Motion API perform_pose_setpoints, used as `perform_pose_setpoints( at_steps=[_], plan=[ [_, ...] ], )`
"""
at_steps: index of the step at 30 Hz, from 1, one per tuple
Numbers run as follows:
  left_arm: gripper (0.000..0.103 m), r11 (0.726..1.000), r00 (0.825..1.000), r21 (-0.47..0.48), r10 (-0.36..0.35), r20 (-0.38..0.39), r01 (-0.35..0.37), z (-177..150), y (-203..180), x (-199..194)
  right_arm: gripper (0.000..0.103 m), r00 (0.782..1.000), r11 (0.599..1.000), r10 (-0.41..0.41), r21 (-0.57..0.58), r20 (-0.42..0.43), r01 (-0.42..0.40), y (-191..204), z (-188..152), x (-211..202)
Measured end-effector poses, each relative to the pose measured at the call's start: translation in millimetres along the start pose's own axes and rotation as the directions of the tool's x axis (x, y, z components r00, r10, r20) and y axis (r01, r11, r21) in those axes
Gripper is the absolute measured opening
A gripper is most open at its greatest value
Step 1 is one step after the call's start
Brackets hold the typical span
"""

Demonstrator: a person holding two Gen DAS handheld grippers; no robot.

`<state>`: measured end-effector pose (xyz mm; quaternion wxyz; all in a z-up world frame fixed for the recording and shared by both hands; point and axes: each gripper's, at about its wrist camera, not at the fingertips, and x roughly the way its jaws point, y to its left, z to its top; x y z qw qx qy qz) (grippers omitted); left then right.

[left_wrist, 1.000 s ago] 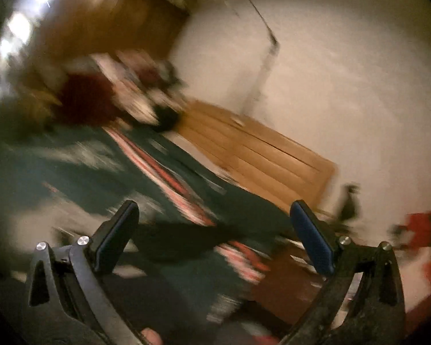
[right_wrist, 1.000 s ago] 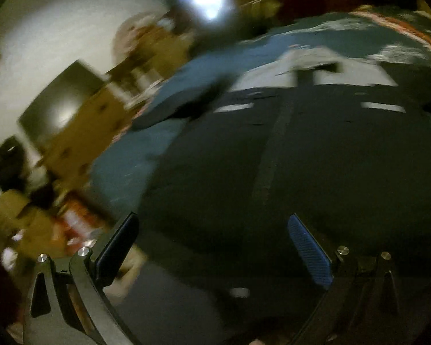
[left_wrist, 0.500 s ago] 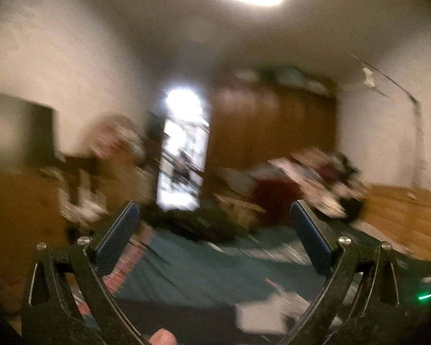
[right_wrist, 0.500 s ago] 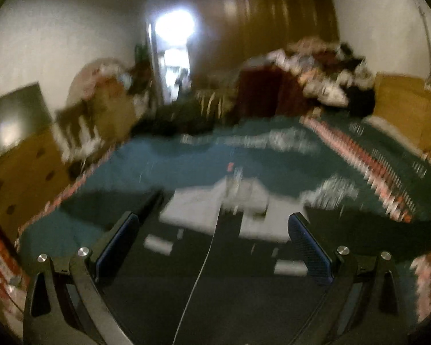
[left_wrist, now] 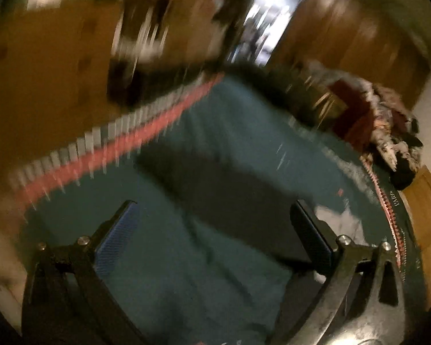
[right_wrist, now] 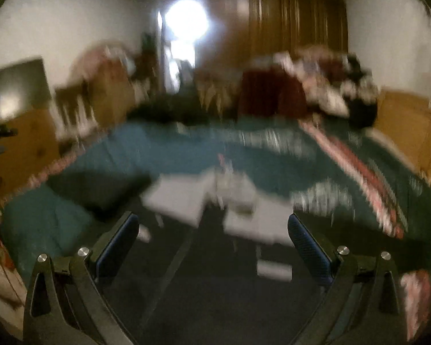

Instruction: Fold large clothes

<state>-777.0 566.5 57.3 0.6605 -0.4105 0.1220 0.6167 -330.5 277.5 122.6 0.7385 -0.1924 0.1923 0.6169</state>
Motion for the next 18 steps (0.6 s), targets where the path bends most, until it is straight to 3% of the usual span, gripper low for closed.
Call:
perform_pose_setpoints(
  at_steps=[4,7,11,14,18],
  plan=[
    [0.103,0.992,0.993,-0.129,-0.027,-0.116,0.011,-21.7,56.9,38.5,0.103,0.977,0.997,0.006,0.081,-0.213,0.012,-17.1,-60.2,50.4],
    [0.103,0.983,0.988,-0.175,-0.076,-0.138,0.051,-21.6,69.5,51.6,0.103,0.945,0.991,0.008,0.129,-0.327,0.036,-30.5,-96.1,82.7],
    [0.102,0.964,0.980,-0.239,-0.148,-0.129,0.114,-0.4,78.9,72.1,0.103,0.917,0.993,-0.006,0.109,-0.399,0.054,-25.2,-117.7,116.4],
    [0.102,0.965,0.981,-0.244,-0.138,-0.139,0.101,9.1,86.0,87.0,0.103,0.905,0.994,0.000,0.101,-0.426,0.047,-18.9,-131.2,144.3],
    [0.101,0.965,0.984,-0.250,-0.119,-0.129,0.084,20.0,91.4,97.5,0.103,0.904,0.995,0.013,0.098,-0.428,0.032,-5.5,-116.7,156.9]
  ],
)
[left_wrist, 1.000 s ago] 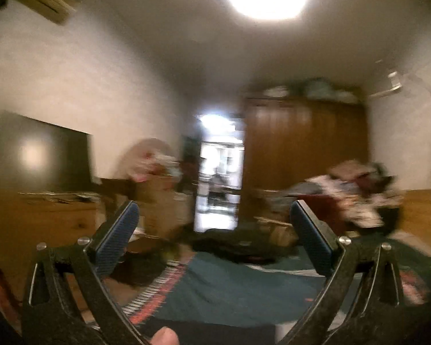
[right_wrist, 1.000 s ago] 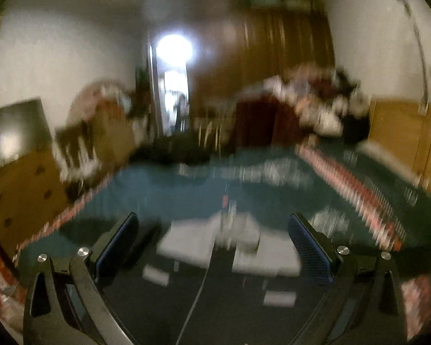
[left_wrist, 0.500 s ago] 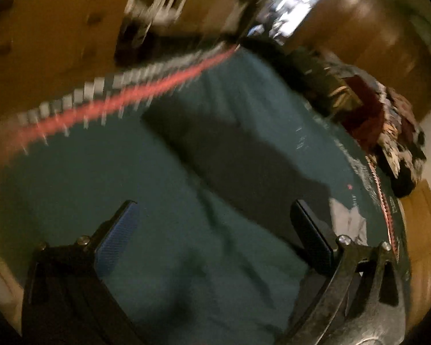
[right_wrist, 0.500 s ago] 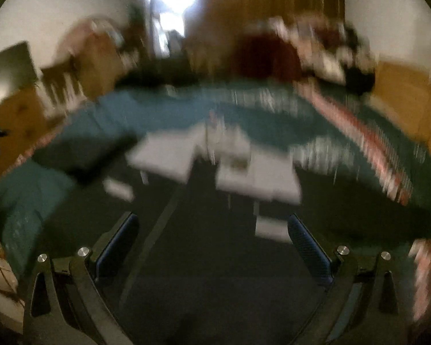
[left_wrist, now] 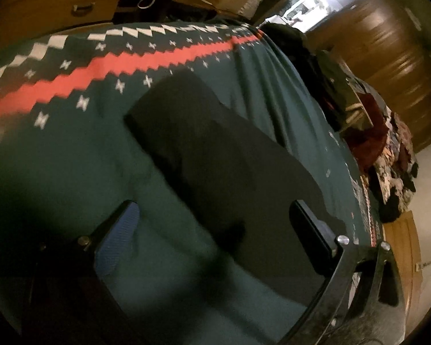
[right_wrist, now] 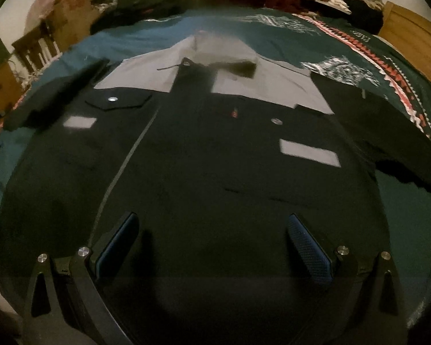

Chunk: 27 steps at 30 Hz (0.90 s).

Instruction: Fold large clothes

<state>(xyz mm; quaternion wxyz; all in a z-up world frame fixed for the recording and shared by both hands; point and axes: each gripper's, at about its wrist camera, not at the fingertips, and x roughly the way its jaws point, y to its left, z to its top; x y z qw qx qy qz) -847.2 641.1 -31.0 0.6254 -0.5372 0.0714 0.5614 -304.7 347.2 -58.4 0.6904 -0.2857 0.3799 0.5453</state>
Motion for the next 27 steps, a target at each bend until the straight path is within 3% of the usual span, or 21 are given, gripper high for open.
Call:
perform_pose_setpoints(
  at_steps=[2,4,5,6,8,10,12,14,16,18,20,23,26,27],
  plan=[
    [0.098,1.000,1.000,-0.021,-0.003,0.017,0.003,5.6,2.8,3.1,0.103,1.000,1.000,0.008,-0.013,0.000,-0.008,8.0,8.4,4.5],
    [0.089,0.999,0.999,-0.038,-0.003,0.033,0.004,12.5,6.1,4.7,0.103,1.000,1.000,0.018,-0.018,-0.004,-0.018,14.8,13.7,7.9],
    [0.076,0.999,0.999,-0.047,0.003,0.039,-0.001,13.6,8.0,4.1,0.103,1.000,0.999,0.025,-0.020,-0.008,-0.025,18.1,15.2,10.8],
    [0.053,0.998,0.999,-0.056,0.013,0.049,-0.011,13.9,10.4,3.2,0.103,1.000,0.999,0.029,-0.022,-0.011,-0.029,20.9,16.0,13.3],
    [0.018,0.996,0.998,-0.092,0.027,0.051,-0.022,12.3,20.8,3.0,0.103,0.999,0.999,0.038,-0.020,-0.019,-0.039,25.4,15.8,16.7],
    [0.017,0.995,0.998,-0.097,0.008,0.066,-0.002,10.2,24.7,0.2,0.103,0.999,0.999,0.048,-0.017,-0.019,-0.048,28.4,14.6,18.4],
    [0.012,0.999,0.996,-0.054,0.005,0.092,0.000,8.1,15.1,-8.6,0.096,0.998,0.998,0.052,-0.021,-0.019,-0.053,30.8,13.6,18.9],
    [0.012,1.000,0.992,0.010,-0.011,0.129,0.010,5.4,-4.0,-23.1,0.081,0.997,0.997,0.076,-0.019,-0.015,-0.076,30.0,13.5,17.3],
    [0.012,0.996,0.986,0.072,-0.053,0.159,0.042,-0.4,-33.4,-40.7,0.068,0.995,0.995,0.103,-0.003,-0.014,-0.103,25.5,14.0,16.2],
    [0.012,0.982,0.980,0.174,-0.103,0.169,0.073,-14.5,-76.0,-55.7,0.066,0.991,0.991,0.130,0.023,-0.009,-0.130,18.3,15.5,15.0],
    [0.012,0.946,0.973,0.299,-0.179,0.147,0.129,-38.8,-130.2,-66.2,0.062,0.987,0.986,0.158,0.053,0.008,-0.158,9.3,18.2,11.8],
    [0.012,0.849,0.944,0.451,-0.328,0.042,0.275,-95.1,-221.4,-70.5,0.062,0.980,0.975,0.193,0.101,0.043,-0.196,-9.3,21.3,4.7],
    [0.012,0.727,0.885,0.527,-0.452,-0.115,0.440,-163.7,-306.8,-60.6,0.062,0.977,0.967,0.201,0.143,0.073,-0.210,-33.5,21.1,-2.6],
    [0.012,0.686,0.856,0.528,-0.484,-0.182,0.500,-189.3,-333.1,-52.3,0.062,0.977,0.965,0.198,0.160,0.084,-0.209,-45.0,19.8,-6.0]
  ],
)
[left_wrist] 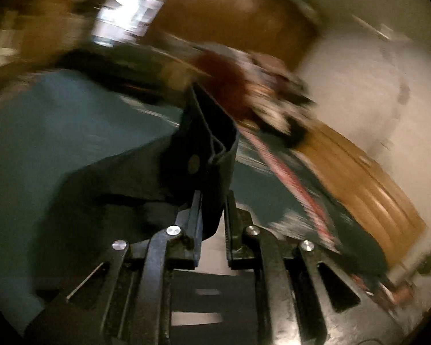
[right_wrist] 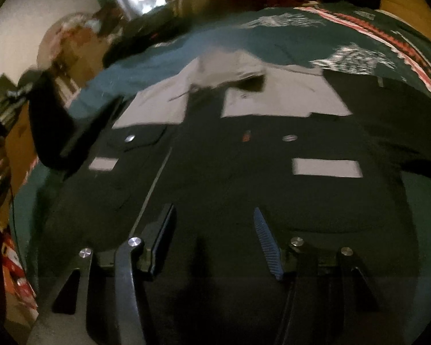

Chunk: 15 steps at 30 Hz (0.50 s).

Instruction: Fold large clothes

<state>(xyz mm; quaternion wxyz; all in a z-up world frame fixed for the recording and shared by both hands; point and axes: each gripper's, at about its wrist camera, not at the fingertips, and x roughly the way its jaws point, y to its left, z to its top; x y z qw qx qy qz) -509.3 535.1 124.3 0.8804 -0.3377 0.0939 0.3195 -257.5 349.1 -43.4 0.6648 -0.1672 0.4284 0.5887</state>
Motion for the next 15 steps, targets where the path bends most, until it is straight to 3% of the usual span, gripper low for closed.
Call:
perform_pose_setpoints(
  at_steps=[2,3,5,7,9,10,11,12,13,14,15],
  plan=[
    [0.013,0.994,0.989,0.019,-0.106,-0.099,0.109,-25.4,-48.3,54.7,0.062,1.000,1.000,-0.007,0.030,0.017,0.007,-19.5,0.1,-9.7],
    [0.015,0.991,0.981,0.026,-0.125,-0.146,0.130,-36.2,-61.7,73.6,0.062,1.000,0.999,-0.011,0.046,0.022,0.010,-29.9,-0.6,-13.9],
    [0.017,0.983,0.942,0.017,-0.173,-0.288,0.185,-68.7,-87.2,114.1,0.062,0.999,0.996,-0.026,0.089,0.026,0.023,-55.9,-3.2,-22.3],
    [0.018,0.972,0.907,0.003,-0.216,-0.360,0.233,-95.2,-97.2,125.3,0.062,0.999,0.991,-0.037,0.131,0.025,0.033,-78.5,-6.4,-27.3],
    [0.022,0.972,0.902,-0.007,-0.222,-0.370,0.237,-103.5,-92.0,116.5,0.062,0.999,0.986,-0.031,0.167,0.022,0.026,-100.2,-6.8,-29.9],
    [0.024,0.973,0.908,-0.021,-0.223,-0.355,0.231,-101.7,-82.8,107.2,0.062,0.999,0.985,-0.028,0.170,0.025,0.023,-109.3,-3.5,-30.0],
    [0.033,0.976,0.918,-0.029,-0.215,-0.334,0.218,-98.1,-77.4,101.1,0.063,0.999,0.986,-0.020,0.166,0.026,0.016,-114.3,0.8,-28.2],
    [0.049,0.981,0.935,-0.033,-0.192,-0.298,0.191,-92.2,-64.3,87.5,0.063,1.000,0.986,-0.006,0.166,0.026,0.002,-117.6,4.1,-25.7],
    [0.059,0.990,0.961,-0.036,-0.138,-0.240,0.133,-83.0,-43.0,71.1,0.063,0.999,0.984,0.037,0.173,0.026,-0.041,-121.4,13.8,-19.7],
    [0.073,0.995,0.974,-0.044,-0.101,-0.205,0.094,-82.3,-37.7,62.8,0.063,0.997,0.981,0.072,0.179,0.021,-0.074,-121.6,20.1,-13.0],
    [0.076,0.997,0.986,-0.074,-0.049,-0.161,0.038,-75.0,-14.1,51.1,0.063,0.993,0.976,0.122,0.181,0.011,-0.122,-119.8,30.4,-2.2]
  ],
)
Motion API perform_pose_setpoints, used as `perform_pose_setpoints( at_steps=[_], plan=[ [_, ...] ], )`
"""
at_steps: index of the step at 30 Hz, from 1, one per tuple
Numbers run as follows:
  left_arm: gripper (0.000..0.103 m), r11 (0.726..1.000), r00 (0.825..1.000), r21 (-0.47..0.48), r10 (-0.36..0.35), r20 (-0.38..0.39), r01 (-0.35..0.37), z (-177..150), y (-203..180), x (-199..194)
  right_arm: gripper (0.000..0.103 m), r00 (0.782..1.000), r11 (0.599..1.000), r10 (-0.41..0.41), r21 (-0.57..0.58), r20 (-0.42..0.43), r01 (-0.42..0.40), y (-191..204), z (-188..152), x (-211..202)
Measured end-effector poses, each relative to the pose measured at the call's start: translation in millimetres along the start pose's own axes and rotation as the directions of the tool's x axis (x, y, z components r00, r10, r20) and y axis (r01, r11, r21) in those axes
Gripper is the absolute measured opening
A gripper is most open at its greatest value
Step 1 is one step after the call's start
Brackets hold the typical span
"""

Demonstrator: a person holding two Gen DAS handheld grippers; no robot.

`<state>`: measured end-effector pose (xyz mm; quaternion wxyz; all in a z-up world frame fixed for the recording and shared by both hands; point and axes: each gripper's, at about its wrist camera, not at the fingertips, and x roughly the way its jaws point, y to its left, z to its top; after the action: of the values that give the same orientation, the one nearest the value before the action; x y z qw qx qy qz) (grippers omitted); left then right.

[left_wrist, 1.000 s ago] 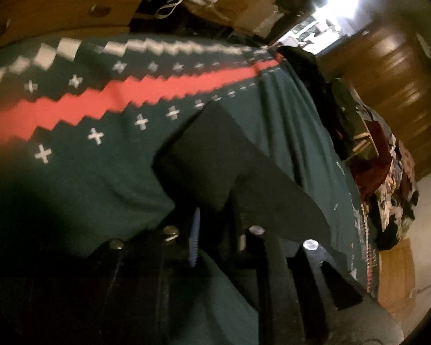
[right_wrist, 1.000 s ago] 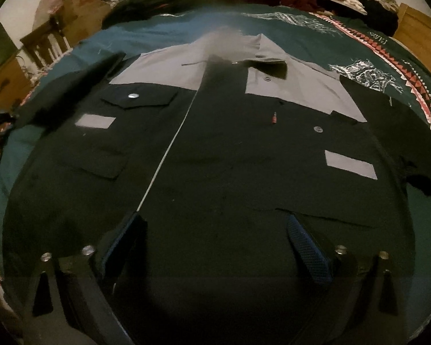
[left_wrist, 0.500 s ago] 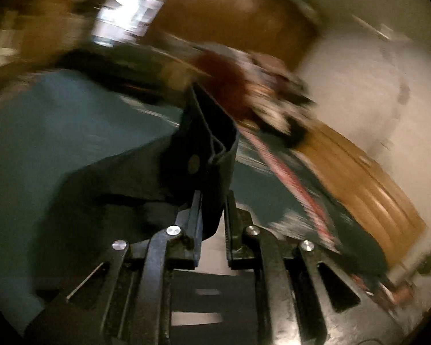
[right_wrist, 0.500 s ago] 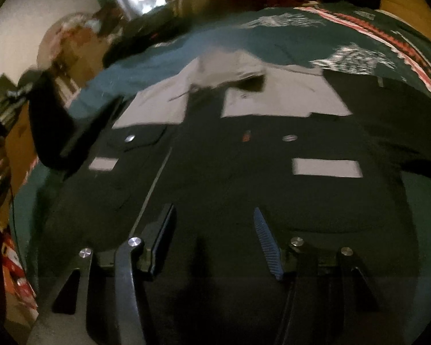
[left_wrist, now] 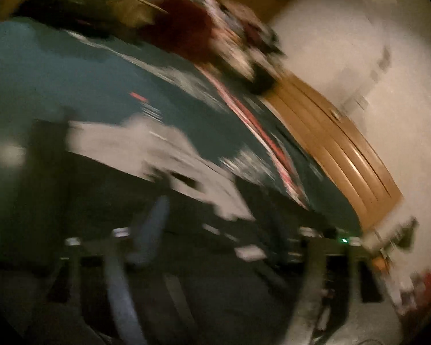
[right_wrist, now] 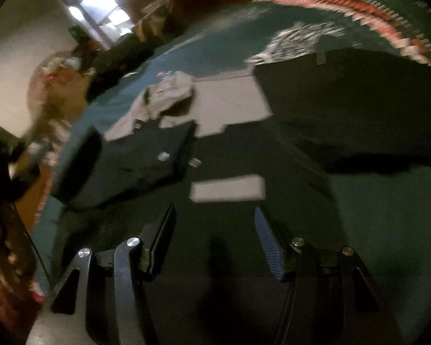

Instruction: Fold large clothes

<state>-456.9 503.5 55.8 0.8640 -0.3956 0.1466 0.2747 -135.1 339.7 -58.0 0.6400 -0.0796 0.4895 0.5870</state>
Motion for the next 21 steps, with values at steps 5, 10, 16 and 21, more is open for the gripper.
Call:
perform_pose_setpoints(
  at_steps=[5,10,16,21],
  plan=[
    [0.076,0.978,0.983,-0.133,0.172,0.065,-0.162,10.9,73.5,-31.6,0.063,0.993,0.992,0.094,-0.077,-0.073,-0.099,30.4,38.6,62.1],
    [0.076,0.963,0.970,-0.163,0.231,0.077,-0.217,5.2,95.2,-40.8,0.061,0.990,0.988,0.071,-0.127,-0.121,-0.086,50.3,52.4,103.8],
    [0.076,0.954,0.960,-0.146,0.272,0.062,-0.261,5.2,106.6,-32.5,0.015,0.994,0.992,0.076,-0.091,-0.085,-0.083,59.7,56.7,112.5],
    [0.077,0.945,0.947,-0.072,0.321,0.023,-0.318,0.7,101.0,-26.1,0.005,0.997,0.992,0.073,-0.107,0.012,-0.071,53.8,69.1,79.8]
  ],
)
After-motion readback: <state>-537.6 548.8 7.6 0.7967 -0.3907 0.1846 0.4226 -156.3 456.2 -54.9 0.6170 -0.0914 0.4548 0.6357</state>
